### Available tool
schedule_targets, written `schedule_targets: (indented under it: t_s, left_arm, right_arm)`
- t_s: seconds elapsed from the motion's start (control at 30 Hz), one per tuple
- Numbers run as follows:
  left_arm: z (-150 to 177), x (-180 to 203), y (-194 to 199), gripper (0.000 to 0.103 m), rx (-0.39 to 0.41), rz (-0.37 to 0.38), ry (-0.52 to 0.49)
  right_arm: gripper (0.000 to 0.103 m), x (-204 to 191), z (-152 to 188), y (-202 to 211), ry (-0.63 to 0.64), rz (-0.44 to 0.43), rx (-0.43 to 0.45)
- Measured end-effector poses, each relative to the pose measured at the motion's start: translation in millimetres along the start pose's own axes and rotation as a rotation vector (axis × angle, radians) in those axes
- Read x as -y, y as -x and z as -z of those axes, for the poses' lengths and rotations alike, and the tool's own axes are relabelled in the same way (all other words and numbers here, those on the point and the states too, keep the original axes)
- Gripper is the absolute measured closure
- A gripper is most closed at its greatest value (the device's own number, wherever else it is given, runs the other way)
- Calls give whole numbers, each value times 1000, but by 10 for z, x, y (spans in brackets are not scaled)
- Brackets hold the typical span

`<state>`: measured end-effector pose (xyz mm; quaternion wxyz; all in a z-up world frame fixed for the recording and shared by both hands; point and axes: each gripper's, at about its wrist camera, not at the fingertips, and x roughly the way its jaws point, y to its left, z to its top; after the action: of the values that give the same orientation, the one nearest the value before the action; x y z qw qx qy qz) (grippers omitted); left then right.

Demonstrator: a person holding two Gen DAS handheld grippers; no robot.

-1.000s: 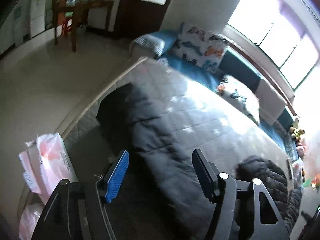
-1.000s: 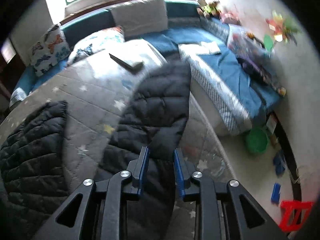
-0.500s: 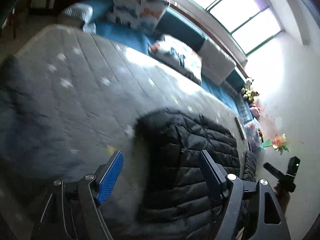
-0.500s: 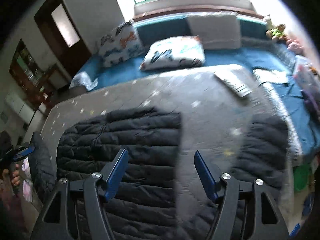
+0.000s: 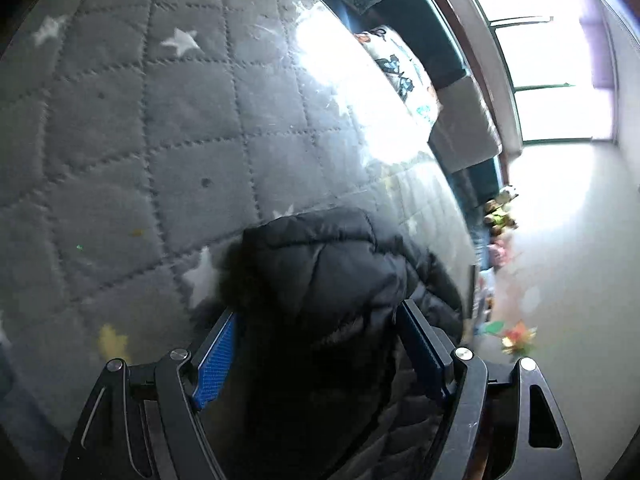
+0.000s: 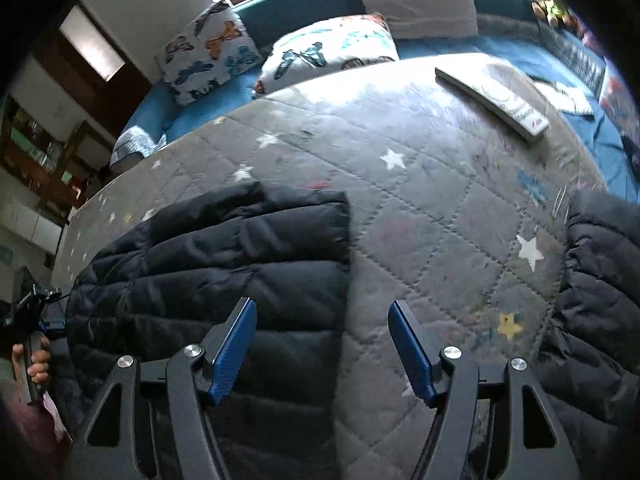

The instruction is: Fold large clothes

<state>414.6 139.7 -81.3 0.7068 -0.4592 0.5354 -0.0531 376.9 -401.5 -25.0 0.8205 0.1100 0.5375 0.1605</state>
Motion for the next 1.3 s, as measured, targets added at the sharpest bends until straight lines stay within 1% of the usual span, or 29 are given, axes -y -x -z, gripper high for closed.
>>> schedule_targets:
  t_s: [0.07, 0.13, 0.17, 0.23, 0.27, 0.33, 0.37, 0.43, 0.47, 0.5, 0.57, 0.6, 0.63, 0.67, 0.7, 0.73, 0.77, 0.8, 0.83, 0.87, 0.93, 0.97, 1.03, 1.1, 1.13, 1.2, 1.23, 1.3]
  left_arm:
    - [-37, 61, -89, 23, 10, 41, -39]
    - [-102, 105, -144, 23, 34, 89, -73]
    - [-179, 113, -189, 23, 53, 112, -68]
    - [-221, 77, -191, 24, 79, 156, -49]
    - [-239, 88, -199, 24, 98, 206, -56]
    - [-269, 104, -139, 24, 127, 253, -98]
    - [-281, 119, -132, 24, 137, 265, -122]
    - [-289, 82, -149, 24, 115, 231, -114]
    - [-291, 50, -185, 24, 95, 202, -100]
    - [-291, 24, -196, 24, 81, 190, -92]
    - [-285, 3, -284, 24, 64, 180, -84]
    - [-277, 22, -276, 24, 68, 183, -89]
    - [-267, 72, -296, 24, 77, 164, -114]
    - [-260, 120, -307, 39, 86, 130, -140]
    - [-244, 152, -297, 48, 98, 96, -159]
    - [-223, 201, -291, 63, 116, 56, -185]
    - [-206, 241, -272, 77, 144, 22, -201]
    - [-188, 260, -235, 81, 165, 14, -203]
    - [-194, 283, -155, 84, 197, 32, -195]
    - [-195, 307, -83, 86, 219, 44, -191]
    - [-199, 382, 128, 87, 269, 54, -207]
    - [-218, 484, 246, 88, 310, 42, -233]
    - [-255, 605, 433, 88, 354, 34, -272]
    - [-324, 731, 550, 88, 400, -3, -330]
    - [-384, 757, 572, 88, 414, -42, -356]
    - [-484, 707, 518, 87, 401, -83, -362]
    - [-563, 644, 388, 87, 368, -105, -351]
    - [-647, 495, 260, 87, 344, -163, -340]
  right_arm:
    - [28, 98, -11, -99, -32, -32, -13]
    - [28, 142, -7, -173, -52, -83, -28]
    - [28, 147, -4, -213, -65, -117, -34]
    - [28, 110, 13, -260, -67, -170, -36]
    - [28, 68, 21, -280, -59, -188, -38]
    - [29, -32, 34, -277, -21, -160, -23]
    - [30, -64, 31, -266, -5, -147, -19]
    - [30, -94, 33, -241, 27, -125, -19]
    - [30, -76, 24, -239, 26, -125, -23]
    - [30, -51, 24, -238, 16, -132, -29]
    - [30, -9, 15, -252, 2, -144, -34]
    - [30, 0, 19, -253, 0, -149, -33]
    - [35, 10, 28, -243, 1, -153, -29]
    - [43, 6, 27, -238, 5, -152, -24]
    - [47, -11, 27, -240, 13, -140, -25]
    - [57, -40, 34, -228, 23, -114, -24]
    - [64, -86, 20, -222, 32, -103, -18]
    - [68, -152, 9, -183, 51, -88, -6]
    - [73, -224, 2, -142, 70, -73, 8]
    - [75, -283, -17, -106, 87, -68, 22]
    - [78, -416, -67, 9, 118, -72, 59]
    - [79, -493, -103, 80, 131, -82, 82]
    - [79, -661, -204, 203, 156, -110, 135]
    - [79, -763, -313, 203, 172, -119, 162]
    - [79, -823, -386, 142, 184, -106, 169]
    - [79, -864, -462, -75, 193, -76, 148]
    - [79, -863, -506, -275, 189, -60, 112]
    - [75, -866, -518, -564, 195, -11, 64]
